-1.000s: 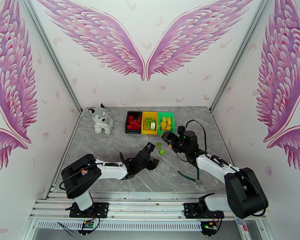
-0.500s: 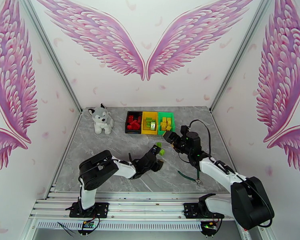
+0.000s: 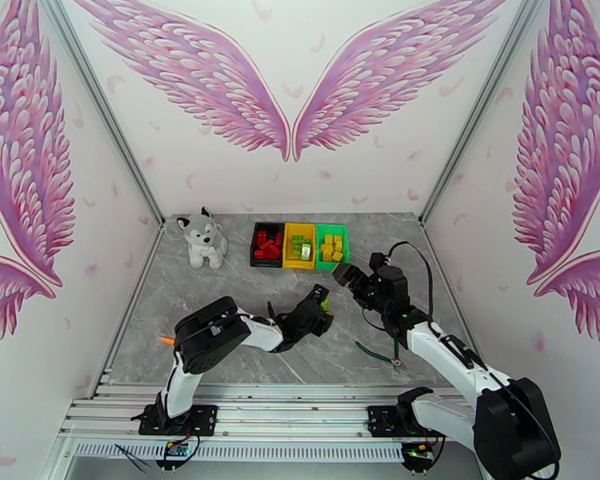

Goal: Sort the legos into containers by color

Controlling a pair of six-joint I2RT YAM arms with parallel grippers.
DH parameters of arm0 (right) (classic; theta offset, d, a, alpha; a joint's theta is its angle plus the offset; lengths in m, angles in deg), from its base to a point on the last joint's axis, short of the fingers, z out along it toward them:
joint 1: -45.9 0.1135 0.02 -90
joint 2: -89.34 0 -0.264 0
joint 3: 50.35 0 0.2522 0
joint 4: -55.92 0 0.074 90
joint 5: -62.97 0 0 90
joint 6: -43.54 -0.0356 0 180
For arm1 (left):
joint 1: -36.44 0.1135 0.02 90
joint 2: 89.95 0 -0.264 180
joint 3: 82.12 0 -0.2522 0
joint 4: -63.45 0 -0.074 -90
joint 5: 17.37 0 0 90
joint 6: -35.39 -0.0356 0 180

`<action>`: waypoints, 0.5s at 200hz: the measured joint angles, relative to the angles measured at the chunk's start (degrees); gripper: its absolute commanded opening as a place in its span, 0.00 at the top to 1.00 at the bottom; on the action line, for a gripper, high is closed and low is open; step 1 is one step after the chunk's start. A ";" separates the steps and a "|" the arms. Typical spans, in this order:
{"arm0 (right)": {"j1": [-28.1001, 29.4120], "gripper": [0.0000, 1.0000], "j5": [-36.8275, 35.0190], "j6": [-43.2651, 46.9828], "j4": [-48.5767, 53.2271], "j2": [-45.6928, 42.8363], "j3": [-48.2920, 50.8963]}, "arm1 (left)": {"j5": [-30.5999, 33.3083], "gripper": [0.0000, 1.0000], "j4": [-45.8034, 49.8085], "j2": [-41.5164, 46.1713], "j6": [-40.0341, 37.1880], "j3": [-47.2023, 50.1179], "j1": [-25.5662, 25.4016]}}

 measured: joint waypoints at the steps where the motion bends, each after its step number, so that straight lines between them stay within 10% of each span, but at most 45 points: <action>1: 0.00 0.01 -0.07 0.02 0.15 0.00 0.00 | 0.00 0.41 0.04 -0.04 0.00 -0.07 0.00; 100: -0.17 0.01 -7.04 -2.21 7.96 -0.22 -1.11 | 0.02 0.71 -4.59 0.35 -0.52 2.47 1.03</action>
